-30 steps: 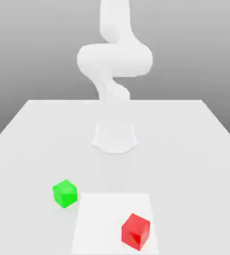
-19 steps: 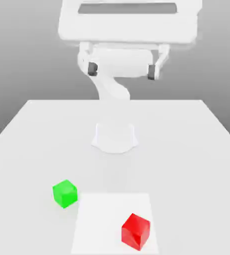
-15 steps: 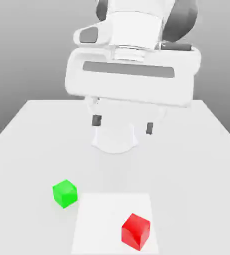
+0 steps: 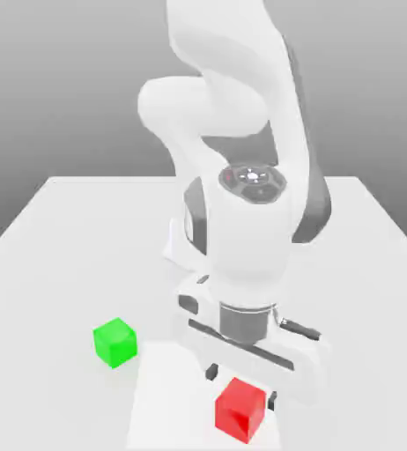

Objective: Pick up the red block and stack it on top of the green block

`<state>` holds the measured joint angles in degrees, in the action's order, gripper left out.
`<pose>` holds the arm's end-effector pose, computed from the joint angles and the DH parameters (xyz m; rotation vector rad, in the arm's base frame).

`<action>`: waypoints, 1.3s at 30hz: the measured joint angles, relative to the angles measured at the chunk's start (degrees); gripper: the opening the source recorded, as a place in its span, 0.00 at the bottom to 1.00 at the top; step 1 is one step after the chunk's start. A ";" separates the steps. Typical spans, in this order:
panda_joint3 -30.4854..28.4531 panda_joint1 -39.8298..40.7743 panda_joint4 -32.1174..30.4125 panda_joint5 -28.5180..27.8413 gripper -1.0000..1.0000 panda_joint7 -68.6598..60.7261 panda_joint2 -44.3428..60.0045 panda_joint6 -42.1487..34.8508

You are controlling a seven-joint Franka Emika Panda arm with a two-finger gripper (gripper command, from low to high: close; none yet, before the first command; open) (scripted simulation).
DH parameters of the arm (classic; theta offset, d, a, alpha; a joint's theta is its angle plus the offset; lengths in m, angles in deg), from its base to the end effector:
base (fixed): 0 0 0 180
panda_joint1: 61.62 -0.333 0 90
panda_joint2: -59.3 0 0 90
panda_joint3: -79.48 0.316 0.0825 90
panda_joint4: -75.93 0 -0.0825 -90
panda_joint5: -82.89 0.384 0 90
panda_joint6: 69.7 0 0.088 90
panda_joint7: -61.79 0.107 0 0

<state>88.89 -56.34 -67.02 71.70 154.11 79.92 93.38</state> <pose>0.4610 0.0494 0.1496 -2.4390 1.9775 -0.0002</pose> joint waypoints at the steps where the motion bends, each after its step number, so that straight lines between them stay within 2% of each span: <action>1: 0.00 0.00 0.00 0.00 0.00 0.00 0.00 0.00; 7: -0.04 -0.03 0.01 -0.12 0.00 0.15 0.10 0.18; 12: 3.12 2.27 -1.64 5.00 0.00 -3.35 -8.96 -7.11; 17: -1.20 7.82 -8.56 9.65 0.00 7.90 -17.68 -9.01; 24: -5.26 18.36 -19.57 12.29 0.00 29.23 -29.48 -9.47; 27: -6.11 21.96 -22.39 11.76 0.00 36.01 -28.81 -5.80; 32: -6.68 22.45 -22.55 10.48 0.00 38.02 -19.81 3.36; 33: -6.66 22.45 -22.53 10.46 1.00 38.05 -18.66 4.49; 39: -6.66 22.42 -22.52 10.45 1.00 38.06 -18.08 5.00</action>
<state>82.22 -33.92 -89.55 82.15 192.18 61.84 98.37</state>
